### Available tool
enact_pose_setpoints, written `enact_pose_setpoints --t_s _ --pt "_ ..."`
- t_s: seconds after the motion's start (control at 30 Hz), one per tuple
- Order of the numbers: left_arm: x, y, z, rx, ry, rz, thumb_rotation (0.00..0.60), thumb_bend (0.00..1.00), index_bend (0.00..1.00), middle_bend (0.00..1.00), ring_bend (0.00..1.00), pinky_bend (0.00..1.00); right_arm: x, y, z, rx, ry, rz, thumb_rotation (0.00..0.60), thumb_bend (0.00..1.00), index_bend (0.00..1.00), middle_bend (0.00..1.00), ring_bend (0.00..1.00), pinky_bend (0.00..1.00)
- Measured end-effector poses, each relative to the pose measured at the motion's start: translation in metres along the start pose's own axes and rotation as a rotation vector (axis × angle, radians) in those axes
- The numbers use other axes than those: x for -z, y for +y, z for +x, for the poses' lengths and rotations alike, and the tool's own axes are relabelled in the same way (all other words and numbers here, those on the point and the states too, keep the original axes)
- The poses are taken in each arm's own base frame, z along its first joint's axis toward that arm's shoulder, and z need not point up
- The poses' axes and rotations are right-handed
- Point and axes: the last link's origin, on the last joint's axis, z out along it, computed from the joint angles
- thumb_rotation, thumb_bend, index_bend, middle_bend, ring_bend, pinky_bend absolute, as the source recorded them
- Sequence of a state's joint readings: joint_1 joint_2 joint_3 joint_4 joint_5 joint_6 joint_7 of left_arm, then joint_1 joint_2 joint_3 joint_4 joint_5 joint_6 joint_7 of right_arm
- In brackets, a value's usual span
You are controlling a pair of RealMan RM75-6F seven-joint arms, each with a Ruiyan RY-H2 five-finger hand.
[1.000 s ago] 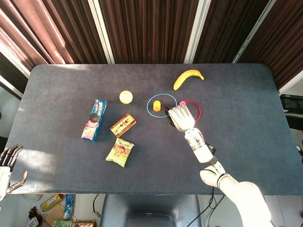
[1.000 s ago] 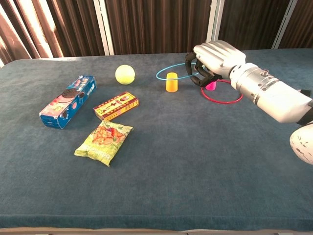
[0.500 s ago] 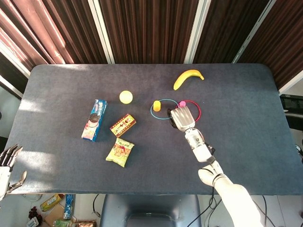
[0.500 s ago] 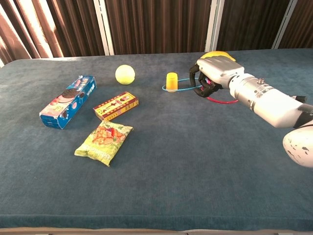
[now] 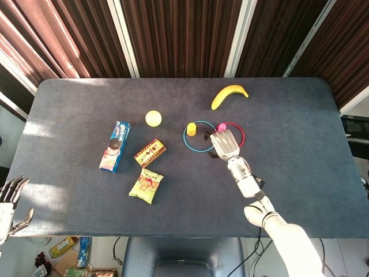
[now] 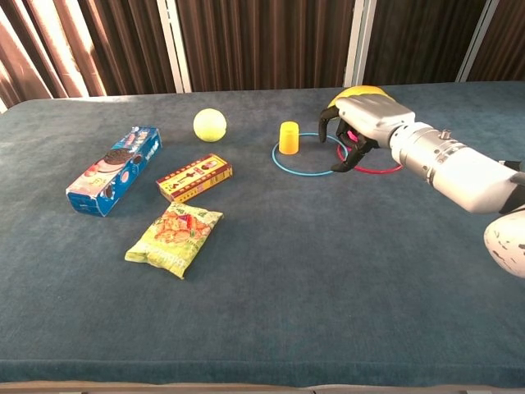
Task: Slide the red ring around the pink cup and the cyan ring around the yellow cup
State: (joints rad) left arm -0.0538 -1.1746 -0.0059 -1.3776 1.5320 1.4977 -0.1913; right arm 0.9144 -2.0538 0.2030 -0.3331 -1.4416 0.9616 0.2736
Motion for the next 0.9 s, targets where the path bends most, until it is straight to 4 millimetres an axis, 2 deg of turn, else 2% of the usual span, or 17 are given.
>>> enact_pose_setpoints --t_s 0.1,0.27,0.33,0.47,0.57,0.73,0.8,0.9 --pt "0.0 0.0 0.0 -0.001 0.001 -0.001 0.6 0.44 0.03 0.0 0.0 0.12 0.004 -0.003 0.002 -0.03 0.013 0.025 0.6 0.24 0.52 0.97 1.0 1.0" --pt "0.001 0.001 0.001 0.003 0.004 -0.008 0.6 0.44 0.03 0.0 0.0 0.12 0.02 -0.009 0.01 -0.065 0.059 0.092 0.6 0.24 0.6 0.96 0.98 0.94" --pt "0.001 0.001 0.001 0.005 0.004 -0.01 0.6 0.44 0.03 0.0 0.0 0.12 0.031 -0.011 0.014 -0.067 0.072 0.123 0.6 0.24 0.61 0.91 0.93 0.89" --pt "0.002 0.002 0.001 0.009 0.008 -0.013 0.6 0.44 0.03 0.0 0.0 0.13 0.06 -0.013 0.024 -0.044 0.085 0.169 0.6 0.24 0.58 0.73 0.72 0.72" --pt "0.003 0.004 0.001 0.01 0.012 -0.015 0.6 0.44 0.03 0.0 0.0 0.12 0.092 -0.01 0.035 -0.007 0.091 0.182 0.6 0.24 0.45 0.56 0.53 0.56" --pt "0.005 0.006 0.001 -0.001 0.012 -0.018 0.6 0.44 0.03 0.0 0.0 0.12 0.165 0.021 0.056 0.074 0.047 0.101 0.6 0.23 0.25 0.27 0.24 0.28" --pt "0.005 0.008 0.002 -0.007 0.013 -0.019 0.6 0.44 0.03 0.0 0.0 0.12 0.196 0.039 0.063 0.103 0.009 0.034 0.6 0.23 0.21 0.2 0.16 0.2" --pt "0.006 0.01 0.002 -0.015 0.014 -0.02 0.6 0.44 0.03 0.0 0.0 0.12 0.232 0.06 0.07 0.14 -0.037 -0.062 0.6 0.23 0.17 0.12 0.09 0.13"
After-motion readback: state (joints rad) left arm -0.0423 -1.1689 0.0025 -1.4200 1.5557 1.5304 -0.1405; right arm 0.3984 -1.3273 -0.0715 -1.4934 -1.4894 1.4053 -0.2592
